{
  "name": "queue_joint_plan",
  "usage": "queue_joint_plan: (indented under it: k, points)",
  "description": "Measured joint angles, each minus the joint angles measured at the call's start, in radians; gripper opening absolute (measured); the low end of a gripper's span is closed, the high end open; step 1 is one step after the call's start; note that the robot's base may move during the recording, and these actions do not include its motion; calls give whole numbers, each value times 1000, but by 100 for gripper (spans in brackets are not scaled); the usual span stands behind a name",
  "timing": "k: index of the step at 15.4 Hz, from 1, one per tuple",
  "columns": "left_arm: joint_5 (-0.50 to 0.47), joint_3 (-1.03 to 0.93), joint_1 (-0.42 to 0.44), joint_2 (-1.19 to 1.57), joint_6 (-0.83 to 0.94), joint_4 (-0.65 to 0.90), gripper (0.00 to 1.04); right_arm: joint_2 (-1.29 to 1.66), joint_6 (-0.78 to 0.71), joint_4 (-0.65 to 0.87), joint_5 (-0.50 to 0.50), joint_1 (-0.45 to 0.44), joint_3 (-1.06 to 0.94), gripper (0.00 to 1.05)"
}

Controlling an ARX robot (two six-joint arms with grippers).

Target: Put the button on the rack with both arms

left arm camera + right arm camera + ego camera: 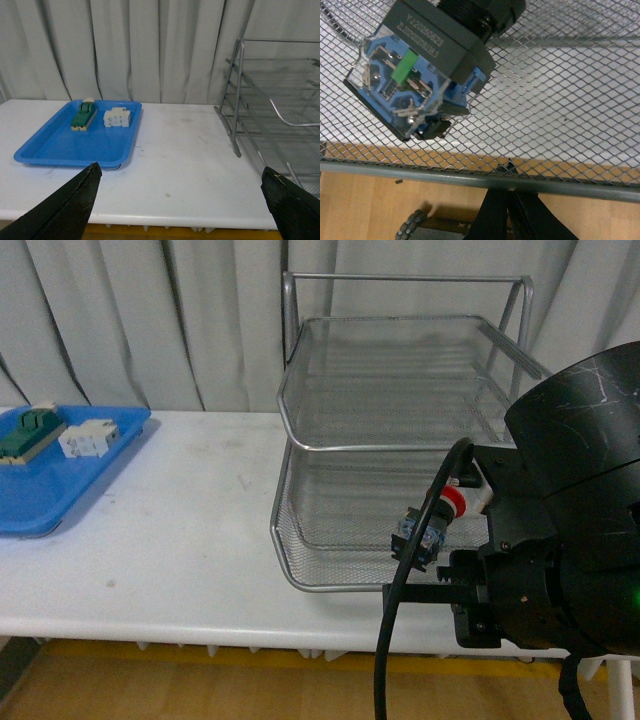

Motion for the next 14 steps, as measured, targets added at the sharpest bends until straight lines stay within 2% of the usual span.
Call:
queue_joint_plan:
  k: [10, 14]
  points:
    - [0, 0, 0, 0, 0, 0, 98, 158, -38, -58, 18, -138, 245, 2]
    - [0, 0, 0, 0, 0, 0, 98, 181, -67, -66, 38, -164, 297, 2]
